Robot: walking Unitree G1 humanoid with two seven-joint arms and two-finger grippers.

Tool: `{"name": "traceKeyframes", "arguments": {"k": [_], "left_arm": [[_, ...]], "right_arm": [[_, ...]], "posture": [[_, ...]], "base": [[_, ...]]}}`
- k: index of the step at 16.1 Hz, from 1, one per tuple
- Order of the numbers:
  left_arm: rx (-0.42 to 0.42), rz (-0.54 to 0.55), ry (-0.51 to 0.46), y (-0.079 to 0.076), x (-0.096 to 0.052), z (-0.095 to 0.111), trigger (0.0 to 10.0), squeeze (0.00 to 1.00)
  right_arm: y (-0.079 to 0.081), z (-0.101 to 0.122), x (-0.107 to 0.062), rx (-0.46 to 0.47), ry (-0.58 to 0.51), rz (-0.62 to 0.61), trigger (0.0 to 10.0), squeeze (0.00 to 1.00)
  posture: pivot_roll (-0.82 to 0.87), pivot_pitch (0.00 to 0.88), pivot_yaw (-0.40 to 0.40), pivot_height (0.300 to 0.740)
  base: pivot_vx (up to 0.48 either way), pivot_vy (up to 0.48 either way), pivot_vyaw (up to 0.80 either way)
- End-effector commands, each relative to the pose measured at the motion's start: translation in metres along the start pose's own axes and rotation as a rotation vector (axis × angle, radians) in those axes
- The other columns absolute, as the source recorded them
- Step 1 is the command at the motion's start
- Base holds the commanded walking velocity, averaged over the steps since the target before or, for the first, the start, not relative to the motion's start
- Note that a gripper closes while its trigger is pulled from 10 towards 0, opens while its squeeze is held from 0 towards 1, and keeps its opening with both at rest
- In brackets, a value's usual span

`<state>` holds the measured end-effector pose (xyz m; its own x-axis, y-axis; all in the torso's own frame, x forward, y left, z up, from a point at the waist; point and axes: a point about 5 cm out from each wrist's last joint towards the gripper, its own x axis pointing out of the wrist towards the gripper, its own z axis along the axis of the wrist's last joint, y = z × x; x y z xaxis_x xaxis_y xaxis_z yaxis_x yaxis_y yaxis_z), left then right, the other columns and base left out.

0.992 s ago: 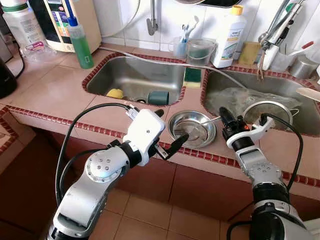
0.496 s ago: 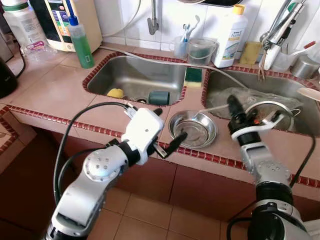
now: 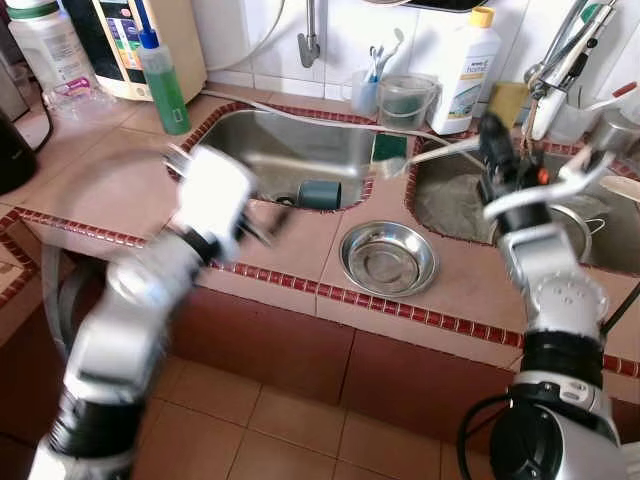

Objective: Kitchen organization

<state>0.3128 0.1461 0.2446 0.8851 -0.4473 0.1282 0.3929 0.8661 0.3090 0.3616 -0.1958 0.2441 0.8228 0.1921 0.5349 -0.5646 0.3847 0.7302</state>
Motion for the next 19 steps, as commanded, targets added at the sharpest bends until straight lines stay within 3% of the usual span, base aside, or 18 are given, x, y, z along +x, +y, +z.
{"name": "traceKeyframes", "arguments": {"k": [1,3,5,8,10,11,14,19], "left_arm": [[0.000,0.064,-0.022,0.013,0.002,0.003,10.0,0.00],[-0.016,0.128,-0.039,0.021,0.004,0.004,10.0,0.00],[-0.070,0.195,-0.068,0.027,0.007,0.002,10.0,0.00],[-0.073,0.200,-0.051,0.024,0.010,-0.005,10.0,0.00],[-0.136,0.194,-0.007,0.023,0.014,-0.014,10.0,0.00],[-0.161,0.181,0.000,0.022,0.014,-0.016,10.0,0.00],[-0.203,0.176,0.012,0.022,0.015,-0.021,10.0,0.00],[-0.215,0.149,0.023,0.019,0.017,-0.022,10.0,0.00]], "right_arm": [[0.022,0.010,0.013,-0.142,-0.021,0.027,10.0,0.00],[0.027,0.008,0.016,-0.252,0.003,0.020,10.0,0.00],[0.022,0.007,0.016,-0.356,0.003,-0.045,10.0,0.00],[0.025,0.005,0.017,-0.530,-0.007,-0.080,10.0,0.00],[0.032,0.001,0.017,-0.723,0.003,-0.075,10.0,0.00],[0.034,-0.002,0.016,-0.765,0.011,-0.068,10.0,0.00],[0.036,-0.011,0.011,-0.808,0.029,-0.054,10.0,0.00],[0.040,-0.018,0.009,-0.828,0.045,-0.035,10.0,0.00]], "posture": [[-0.01,0.083,0.013,0.740],[-0.02,0.081,0.014,0.740],[-0.02,0.078,0.013,0.740],[-0.03,0.078,0.013,0.740],[-0.03,0.077,0.011,0.740],[-0.03,0.077,0.011,0.740],[-0.03,0.073,0.011,0.740],[-0.03,0.065,0.011,0.740]], "base": [[0.000,0.000,0.00],[0.000,0.000,0.00],[0.000,0.000,0.00],[0.000,0.000,0.00],[0.000,0.000,0.00],[0.000,0.000,0.00],[0.000,0.000,0.00],[0.000,0.372,0.00]]}}
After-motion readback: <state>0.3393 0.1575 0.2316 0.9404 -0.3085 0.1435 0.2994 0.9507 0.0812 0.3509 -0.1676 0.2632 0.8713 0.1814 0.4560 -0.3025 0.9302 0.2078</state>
